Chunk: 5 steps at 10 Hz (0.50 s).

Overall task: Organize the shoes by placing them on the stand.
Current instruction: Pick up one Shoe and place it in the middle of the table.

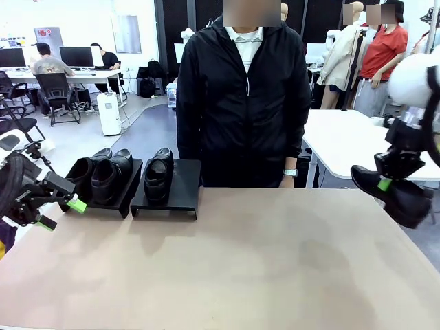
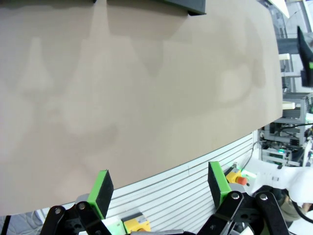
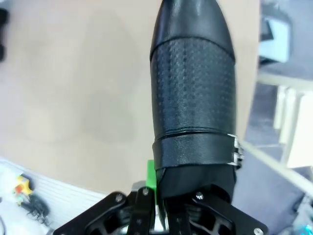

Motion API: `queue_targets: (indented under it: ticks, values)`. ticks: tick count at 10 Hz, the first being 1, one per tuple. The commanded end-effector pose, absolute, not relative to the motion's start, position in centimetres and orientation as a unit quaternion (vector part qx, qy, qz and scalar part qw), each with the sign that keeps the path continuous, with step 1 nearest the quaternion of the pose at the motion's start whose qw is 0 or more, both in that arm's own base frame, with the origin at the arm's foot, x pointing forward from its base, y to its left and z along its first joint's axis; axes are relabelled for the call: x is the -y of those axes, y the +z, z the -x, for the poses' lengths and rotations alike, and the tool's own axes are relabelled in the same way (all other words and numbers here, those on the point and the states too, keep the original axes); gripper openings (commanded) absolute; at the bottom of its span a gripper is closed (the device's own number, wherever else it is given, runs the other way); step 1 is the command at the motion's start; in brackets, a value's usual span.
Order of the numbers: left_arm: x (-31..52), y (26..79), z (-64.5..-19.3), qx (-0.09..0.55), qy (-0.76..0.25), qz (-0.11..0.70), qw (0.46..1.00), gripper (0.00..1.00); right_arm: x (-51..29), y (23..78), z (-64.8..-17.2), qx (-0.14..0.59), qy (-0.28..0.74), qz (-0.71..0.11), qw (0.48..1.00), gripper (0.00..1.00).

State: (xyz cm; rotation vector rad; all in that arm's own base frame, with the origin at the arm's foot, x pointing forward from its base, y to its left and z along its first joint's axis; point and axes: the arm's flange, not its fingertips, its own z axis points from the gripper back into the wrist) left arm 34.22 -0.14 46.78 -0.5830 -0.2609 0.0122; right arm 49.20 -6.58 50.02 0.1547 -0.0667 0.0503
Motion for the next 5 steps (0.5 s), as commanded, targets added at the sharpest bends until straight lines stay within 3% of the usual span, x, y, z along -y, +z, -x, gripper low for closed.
queue_targets:
  ticks: [1, 5]
  values:
    - [-0.2, 46.7, -33.9, 0.127, 0.004, 0.284, 0.95, 1.0, 4.4, 48.8, -43.4, 0.047, -0.018, -0.051, 0.997, 0.0]
    - [-0.2, 46.7, -33.9, 0.127, 0.004, 0.284, 0.95, 1.0, 5.7, 50.0, -45.3, 0.033, 0.008, -0.073, 0.997, 0.0]
